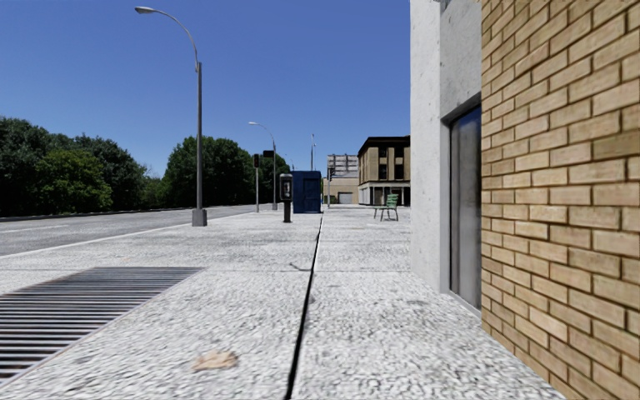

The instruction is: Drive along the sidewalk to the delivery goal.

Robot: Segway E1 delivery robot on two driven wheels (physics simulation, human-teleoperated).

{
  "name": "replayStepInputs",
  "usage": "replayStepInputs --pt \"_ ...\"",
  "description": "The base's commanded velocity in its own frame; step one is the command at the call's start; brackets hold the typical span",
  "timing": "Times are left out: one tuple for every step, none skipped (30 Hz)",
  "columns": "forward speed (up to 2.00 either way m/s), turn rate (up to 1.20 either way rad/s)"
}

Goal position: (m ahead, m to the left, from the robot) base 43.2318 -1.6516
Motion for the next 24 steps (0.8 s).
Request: replayStepInputs --pt "2.00 0.00" --pt "2.00 0.00" --pt "2.00 0.00" --pt "2.00 0.00" --pt "2.00 0.00" --pt "2.00 0.00" --pt "2.00 0.00" --pt "2.00 0.00" --pt "2.00 0.00" --pt "2.00 0.00" --pt "2.00 0.00" --pt "2.00 0.00" --pt "2.00 0.00" --pt "2.00 0.00" --pt "2.00 0.00" --pt "2.00 0.00" --pt "2.00 0.00" --pt "2.00 0.00" --pt "2.00 0.00" --pt "2.00 -0.13" --pt "2.00 -0.13" --pt "2.00 -0.22" --pt "2.00 -0.25" --pt "2.00 -0.25"
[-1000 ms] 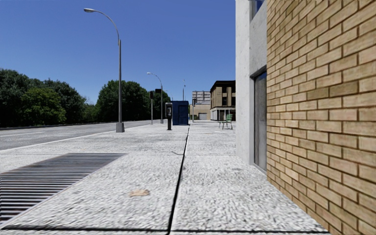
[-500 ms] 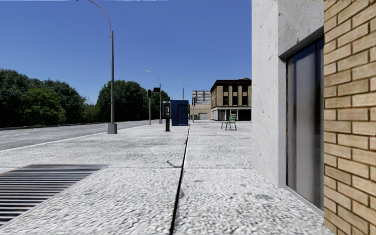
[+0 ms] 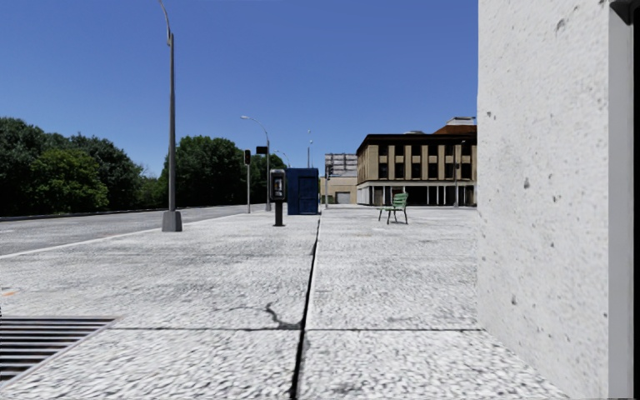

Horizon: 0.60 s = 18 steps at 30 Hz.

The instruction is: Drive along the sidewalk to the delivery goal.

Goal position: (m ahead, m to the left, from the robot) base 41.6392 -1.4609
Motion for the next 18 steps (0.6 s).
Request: replayStepInputs --pt "2.00 -0.26" --pt "2.00 -0.26" --pt "2.00 -0.26" --pt "2.00 -0.26" --pt "2.00 -0.26" --pt "2.00 -0.26" --pt "2.00 -0.26" --pt "2.00 -0.26" --pt "2.00 -0.26" --pt "2.00 -0.26" --pt "2.00 -0.26" --pt "2.00 -0.24" --pt "2.00 -0.13" --pt "2.00 0.00" --pt "2.00 0.00" --pt "2.00 0.00" --pt "2.00 0.00" --pt "2.00 0.00"
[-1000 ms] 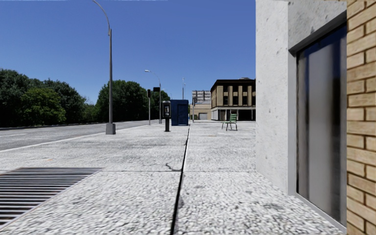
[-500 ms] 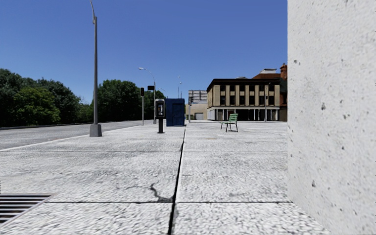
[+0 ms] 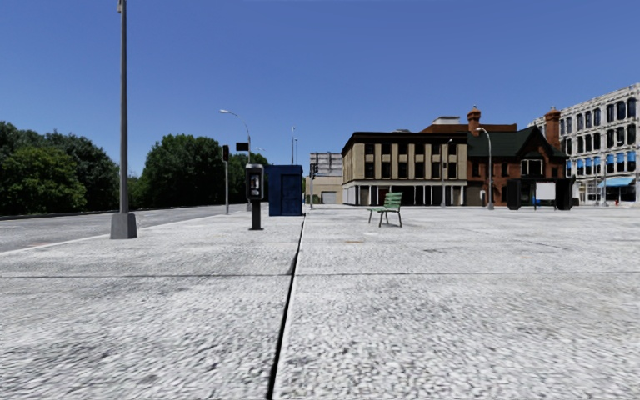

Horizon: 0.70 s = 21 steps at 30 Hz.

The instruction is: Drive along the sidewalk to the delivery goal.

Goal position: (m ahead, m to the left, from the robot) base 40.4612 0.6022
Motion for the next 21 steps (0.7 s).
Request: replayStepInputs --pt "2.00 0.00" --pt "2.00 0.00" --pt "2.00 0.00" --pt "2.00 0.00" --pt "2.00 0.00" --pt "2.00 0.00" --pt "2.00 0.00" --pt "2.00 0.00" --pt "2.00 0.00" --pt "2.00 0.00" --pt "2.00 0.00" --pt "2.00 0.00" --pt "2.00 0.00" --pt "2.00 0.00" --pt "2.00 0.00" --pt "2.00 0.00" --pt "2.00 0.00" --pt "2.00 0.00" --pt "2.00 0.00" --pt "2.00 0.00" --pt "2.00 0.00"
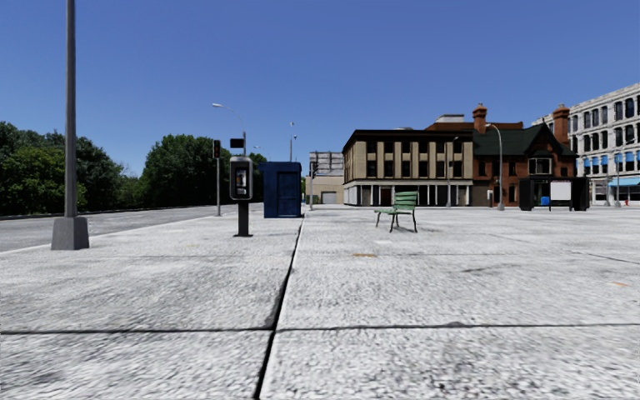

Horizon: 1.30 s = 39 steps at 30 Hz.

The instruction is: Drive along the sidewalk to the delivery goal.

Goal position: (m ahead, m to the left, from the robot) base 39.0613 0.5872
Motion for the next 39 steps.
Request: replayStepInputs --pt "2.00 0.00" --pt "2.00 0.00" --pt "2.00 0.00" --pt "2.00 0.00" --pt "2.00 0.00" --pt "2.00 0.00" --pt "2.00 0.00" --pt "2.00 0.00" --pt "2.00 0.00" --pt "2.00 0.00" --pt "2.00 0.00" --pt "2.00 0.00" --pt "2.00 0.00" --pt "2.00 0.00" --pt "2.00 0.00" --pt "2.00 0.00" --pt "2.00 0.00" --pt "2.00 0.00" --pt "2.00 0.00" --pt "2.00 0.00" --pt "2.00 0.00" --pt "2.00 0.00" --pt "2.00 0.00" --pt "2.00 0.00" --pt "2.00 0.00" --pt "2.00 0.00" --pt "2.00 0.00" --pt "2.00 0.00" --pt "2.00 0.00" --pt "2.00 0.00" --pt "2.00 0.00" --pt "2.00 0.00" --pt "2.00 0.00" --pt "2.00 0.00" --pt "2.00 0.00" --pt "2.00 0.00" --pt "2.00 0.00" --pt "2.00 0.00" --pt "2.00 0.00"
